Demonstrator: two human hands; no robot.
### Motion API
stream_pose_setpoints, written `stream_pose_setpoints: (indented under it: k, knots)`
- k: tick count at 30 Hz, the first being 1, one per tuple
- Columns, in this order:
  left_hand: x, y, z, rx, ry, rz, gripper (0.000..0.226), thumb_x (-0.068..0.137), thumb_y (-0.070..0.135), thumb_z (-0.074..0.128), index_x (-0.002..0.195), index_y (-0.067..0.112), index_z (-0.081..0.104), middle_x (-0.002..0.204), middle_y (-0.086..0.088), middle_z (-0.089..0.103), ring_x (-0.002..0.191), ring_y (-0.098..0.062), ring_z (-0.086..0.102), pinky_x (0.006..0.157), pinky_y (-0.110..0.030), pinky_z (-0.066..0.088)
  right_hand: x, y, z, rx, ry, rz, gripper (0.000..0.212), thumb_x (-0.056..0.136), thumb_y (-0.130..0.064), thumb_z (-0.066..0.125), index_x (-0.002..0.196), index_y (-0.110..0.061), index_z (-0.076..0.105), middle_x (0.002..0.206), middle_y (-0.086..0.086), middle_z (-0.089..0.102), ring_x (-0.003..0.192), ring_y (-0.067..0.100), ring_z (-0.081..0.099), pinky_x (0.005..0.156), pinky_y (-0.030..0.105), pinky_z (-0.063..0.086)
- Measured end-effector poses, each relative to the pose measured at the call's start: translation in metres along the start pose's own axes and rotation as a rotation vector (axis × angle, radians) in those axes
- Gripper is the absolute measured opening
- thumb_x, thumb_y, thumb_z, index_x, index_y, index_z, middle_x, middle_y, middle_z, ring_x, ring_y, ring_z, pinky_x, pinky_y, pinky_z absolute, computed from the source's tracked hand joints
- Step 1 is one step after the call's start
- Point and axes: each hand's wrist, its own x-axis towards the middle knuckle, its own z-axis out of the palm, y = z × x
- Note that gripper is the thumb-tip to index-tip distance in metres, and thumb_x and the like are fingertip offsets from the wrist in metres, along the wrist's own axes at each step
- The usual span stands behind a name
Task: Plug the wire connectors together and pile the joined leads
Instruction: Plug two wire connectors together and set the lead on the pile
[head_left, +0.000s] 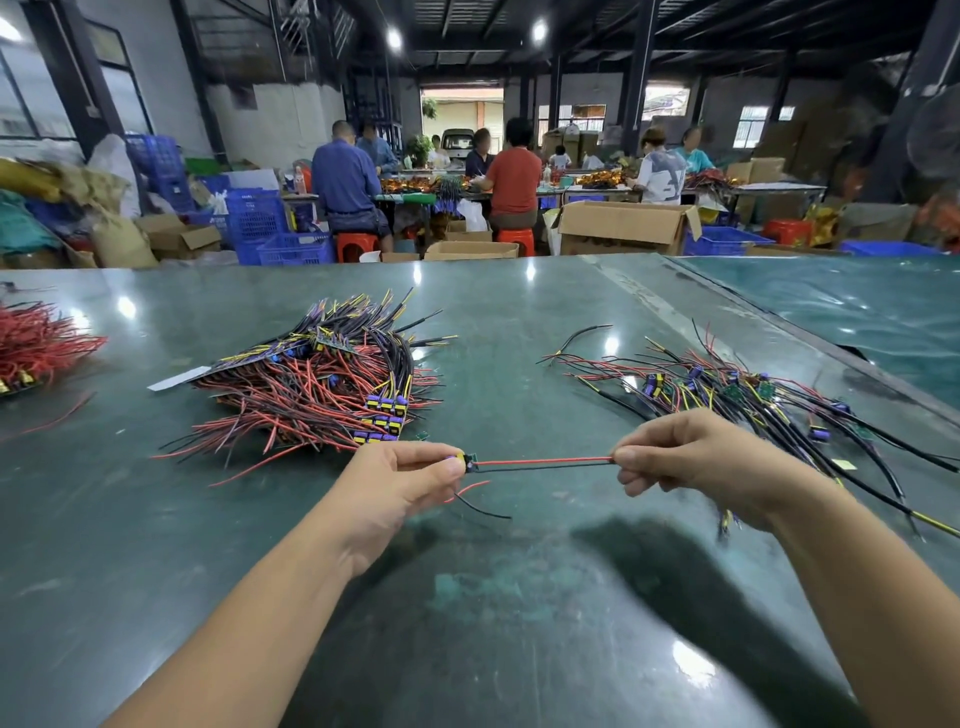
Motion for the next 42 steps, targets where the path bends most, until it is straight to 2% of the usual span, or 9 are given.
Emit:
stream_pose_setpoints:
  k: [4, 8, 14, 18, 26, 30, 35, 39, 42]
  knots:
    - [-0.002, 0.001, 0.004, -0.038, -0.021, -0.026, 0.009, 0.08, -0.005, 0.066, 0.082, 0.002, 0.072, 0.074, -0.007, 0.071, 0.064, -0.011, 0.067, 0.062, -0.018, 0.054, -0.002, 0.001, -0.01, 0.057, -0.047, 0.03, 0.014, 0.066, -0.024, 0.073, 0.072, -0.01, 0.075, 0.069, 0.011, 0.071, 0.058, 0.011, 0.066, 0.046, 0.012, 0.036]
    - [-0.004, -0.001, 0.003, -0.043, 0.008, -0.002, 0.009, 0.076, -0.003, 0.069, 0.079, 0.004, 0.074, 0.077, -0.01, 0.072, 0.068, -0.014, 0.068, 0.067, -0.021, 0.057, 0.001, 0.007, -0.004, -0.042, 0.005, -0.031, 0.007, 0.08, -0.016, 0.071, 0.076, -0.011, 0.075, 0.074, 0.008, 0.073, 0.064, 0.013, 0.062, 0.061, 0.021, 0.043]
    - [-0.003, -0.001, 0.003, 0.098, 0.106, 0.089, 0.013, 0.076, -0.003, 0.072, 0.077, 0.01, 0.074, 0.071, -0.006, 0.072, 0.063, -0.01, 0.065, 0.063, -0.018, 0.055, -0.006, -0.006, 0.008, -0.415, 0.281, -0.174, 0.025, 0.083, -0.038, 0.068, 0.106, -0.027, 0.071, 0.103, -0.014, 0.069, 0.098, 0.005, 0.059, 0.083, 0.013, 0.04]
    - [-0.006, -0.006, 0.011, 0.188, 0.065, 0.099, 0.013, 0.076, -0.001, 0.073, 0.081, 0.011, 0.074, 0.076, -0.006, 0.074, 0.068, -0.008, 0.066, 0.066, -0.017, 0.055, -0.008, -0.012, 0.065, -0.653, 0.169, -0.311, 0.037, 0.092, -0.038, 0.056, 0.127, -0.024, 0.058, 0.123, -0.007, 0.061, 0.116, 0.011, 0.052, 0.097, 0.018, 0.034]
    - [-0.011, 0.0, 0.013, 0.093, -0.051, 0.13, 0.032, 0.067, 0.024, 0.072, 0.097, 0.013, 0.07, 0.079, -0.004, 0.074, 0.064, -0.008, 0.066, 0.06, -0.019, 0.053, -0.005, 0.0, 0.095, -0.537, 0.206, -0.252, 0.02, 0.094, -0.022, 0.052, 0.104, -0.03, 0.067, 0.086, -0.008, 0.066, 0.073, 0.016, 0.052, 0.072, 0.035, 0.048]
    - [-0.012, 0.002, 0.013, 0.104, -0.018, 0.139, 0.046, 0.065, 0.039, 0.067, 0.106, 0.019, 0.065, 0.092, -0.005, 0.075, 0.068, -0.011, 0.067, 0.061, -0.019, 0.054, 0.001, -0.003, 0.077, -0.423, 0.478, -0.292, 0.024, 0.092, -0.011, 0.056, 0.107, -0.022, 0.072, 0.097, -0.003, 0.072, 0.082, 0.017, 0.061, 0.072, 0.026, 0.042]
    - [-0.009, 0.0, 0.01, 0.137, 0.031, 0.185, 0.021, 0.084, 0.017, 0.063, 0.105, 0.016, 0.067, 0.089, -0.006, 0.075, 0.076, -0.011, 0.067, 0.064, -0.02, 0.054, 0.02, 0.001, 0.013, -0.477, 0.837, -0.107, 0.025, 0.097, -0.014, 0.048, 0.11, -0.002, 0.065, 0.105, 0.019, 0.069, 0.087, 0.029, 0.06, 0.075, 0.034, 0.042]
    - [-0.002, -0.006, 0.006, 0.421, 0.167, 0.311, 0.02, 0.087, 0.006, 0.065, 0.094, 0.025, 0.07, 0.089, 0.006, 0.074, 0.086, -0.007, 0.067, 0.077, -0.019, 0.05, 0.019, 0.016, 0.0, -0.896, 0.79, 0.208, 0.037, 0.094, -0.033, 0.051, 0.124, -0.012, 0.054, 0.137, 0.013, 0.048, 0.124, 0.037, 0.038, 0.1, 0.043, 0.031]
    - [0.002, -0.009, -0.004, 0.739, 0.306, 0.347, 0.03, 0.087, 0.002, 0.059, 0.094, 0.03, 0.069, 0.093, 0.014, 0.069, 0.094, -0.008, 0.063, 0.089, -0.026, 0.047, 0.018, 0.017, 0.012, -0.908, 0.758, 0.031, 0.036, 0.089, -0.028, 0.056, 0.122, -0.017, 0.06, 0.137, 0.008, 0.049, 0.123, 0.033, 0.036, 0.1, 0.038, 0.029]
